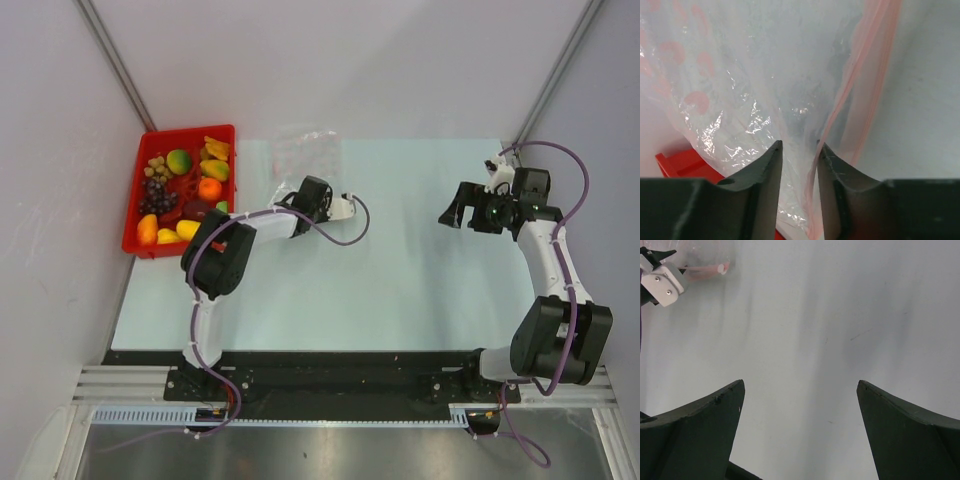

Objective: Place the food in the zip-top bag and seal the zipper
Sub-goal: Pick up the zipper food storage bag at the center of the board, then open the zipper of the food storage bag.

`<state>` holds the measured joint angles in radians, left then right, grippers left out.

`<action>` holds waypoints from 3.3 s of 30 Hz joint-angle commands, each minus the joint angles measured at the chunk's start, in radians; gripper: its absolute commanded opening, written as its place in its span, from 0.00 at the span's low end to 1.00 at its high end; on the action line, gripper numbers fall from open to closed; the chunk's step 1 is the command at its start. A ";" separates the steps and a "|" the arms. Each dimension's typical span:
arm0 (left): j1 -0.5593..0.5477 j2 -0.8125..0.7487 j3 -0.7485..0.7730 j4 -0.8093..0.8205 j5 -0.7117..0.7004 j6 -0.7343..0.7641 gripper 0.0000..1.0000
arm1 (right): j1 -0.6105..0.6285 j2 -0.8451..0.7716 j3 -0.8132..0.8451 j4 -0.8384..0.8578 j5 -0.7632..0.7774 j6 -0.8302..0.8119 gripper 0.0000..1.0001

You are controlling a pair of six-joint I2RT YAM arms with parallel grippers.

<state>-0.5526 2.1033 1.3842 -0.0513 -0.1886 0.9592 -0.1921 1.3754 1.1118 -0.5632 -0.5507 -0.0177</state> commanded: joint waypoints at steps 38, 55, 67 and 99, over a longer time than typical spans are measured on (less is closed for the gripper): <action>0.026 -0.322 0.325 -0.554 0.611 -1.717 0.00 | 0.074 -0.213 0.175 0.057 -0.209 0.048 1.00; 0.014 -0.439 0.383 -0.631 0.417 -1.637 0.00 | 0.546 0.040 0.448 0.098 -0.037 0.046 0.82; 0.016 -0.499 0.415 -0.651 0.446 -1.660 0.00 | 0.821 0.105 0.525 0.082 0.344 -0.185 0.65; 0.229 -0.520 0.257 -0.545 0.618 -1.346 0.00 | 0.550 0.209 0.753 -0.460 0.144 -0.220 0.00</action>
<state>-0.3542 1.6089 1.6688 -0.6426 0.4442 -0.4877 0.4049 1.6436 1.8400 -0.9096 -0.3725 -0.1909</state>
